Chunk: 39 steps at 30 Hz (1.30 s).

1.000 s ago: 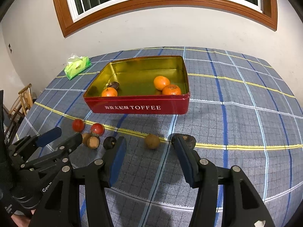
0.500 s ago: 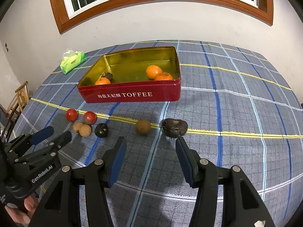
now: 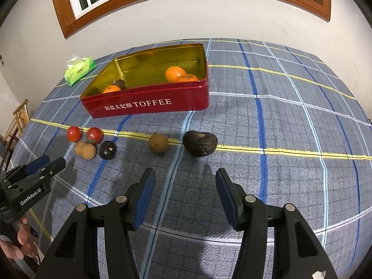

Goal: Organize fruits
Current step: 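Close the right tool on the large dark wrinkled fruit while the left tool grasps a red tomato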

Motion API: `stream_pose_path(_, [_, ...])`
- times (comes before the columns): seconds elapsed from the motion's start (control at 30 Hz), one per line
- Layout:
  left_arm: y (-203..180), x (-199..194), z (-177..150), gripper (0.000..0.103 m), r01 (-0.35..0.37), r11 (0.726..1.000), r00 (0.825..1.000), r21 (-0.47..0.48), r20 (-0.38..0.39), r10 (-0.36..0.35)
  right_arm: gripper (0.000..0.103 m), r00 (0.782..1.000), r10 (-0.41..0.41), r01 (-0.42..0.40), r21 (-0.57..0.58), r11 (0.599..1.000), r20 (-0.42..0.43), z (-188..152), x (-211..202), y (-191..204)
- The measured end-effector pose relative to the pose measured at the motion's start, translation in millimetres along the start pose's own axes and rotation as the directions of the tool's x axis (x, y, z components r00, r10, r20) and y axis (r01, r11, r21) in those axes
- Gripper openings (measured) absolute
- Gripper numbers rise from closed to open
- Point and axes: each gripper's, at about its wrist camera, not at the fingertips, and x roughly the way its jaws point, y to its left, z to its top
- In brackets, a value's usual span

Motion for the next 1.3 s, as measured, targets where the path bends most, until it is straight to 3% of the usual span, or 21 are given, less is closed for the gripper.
stream_pose_path(0.5, [17.3,20.1,0.6,0.052,-0.001,1.000,1.000,-0.009,-0.008,0.000,0.051,0.999,-0.017,0.018,0.026,0.999,-0.038,-0.8,23.1,-16.6])
stream_pose_path(1.0, [20.9,35.4,10.0,0.052,0.002,1.000,1.000,0.007,0.000,-0.002,0.051,0.999,-0.042,0.042,-0.019,0.999,-0.023,21.3,42.1,-11.0])
stream_pose_path(1.17, [16.0,39.7,16.6,0.052,0.008,1.000,1.000,0.025,0.007,-0.008,0.039,0.998,-0.057,0.056,-0.040,0.998,-0.018,25.9,45.9,-8.4])
stream_pose_path(1.3, [10.4,42.4,21.3,0.052,0.019,0.998,1.000,0.052,0.015,-0.020,0.037,0.998,-0.059,0.058,-0.037,0.998,-0.007,25.3,45.8,-8.6])
